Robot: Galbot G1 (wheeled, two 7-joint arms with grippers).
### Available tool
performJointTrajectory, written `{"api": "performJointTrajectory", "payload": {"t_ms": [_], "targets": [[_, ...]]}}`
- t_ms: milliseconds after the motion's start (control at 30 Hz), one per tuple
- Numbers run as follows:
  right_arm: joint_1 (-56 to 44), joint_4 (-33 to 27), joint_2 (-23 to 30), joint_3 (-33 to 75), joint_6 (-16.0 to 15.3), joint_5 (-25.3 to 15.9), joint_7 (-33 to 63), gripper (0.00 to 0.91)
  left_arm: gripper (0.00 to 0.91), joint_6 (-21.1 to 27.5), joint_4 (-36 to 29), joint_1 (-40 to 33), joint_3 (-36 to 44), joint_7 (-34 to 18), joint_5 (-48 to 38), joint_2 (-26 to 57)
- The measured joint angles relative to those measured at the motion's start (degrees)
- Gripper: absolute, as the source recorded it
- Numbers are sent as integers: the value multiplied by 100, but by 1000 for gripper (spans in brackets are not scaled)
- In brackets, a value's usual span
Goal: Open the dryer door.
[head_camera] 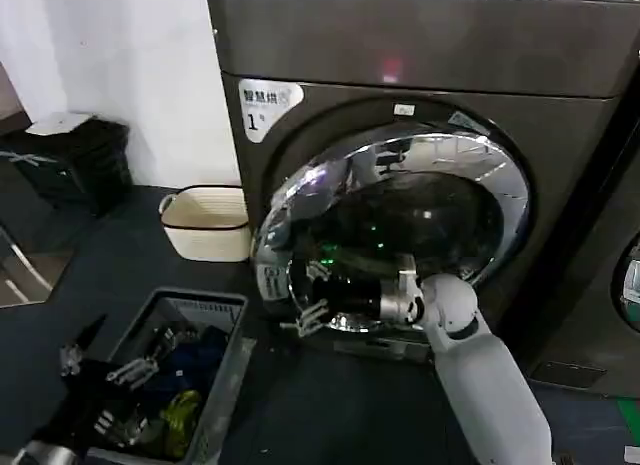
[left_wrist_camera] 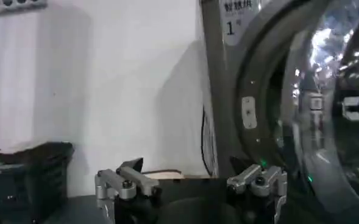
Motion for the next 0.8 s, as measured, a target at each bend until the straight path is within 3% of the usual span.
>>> {"api": "performJointTrajectory", "payload": {"t_ms": [500, 800], "targets": [[-279, 250, -296, 201, -98, 52, -1098, 907, 907, -201, 482, -559, 187, 195, -1038, 947], [-471, 421, -434, 309, -120, 158, -1162, 907, 907, -186, 690, -930, 495, 174, -1618, 1514]]}}
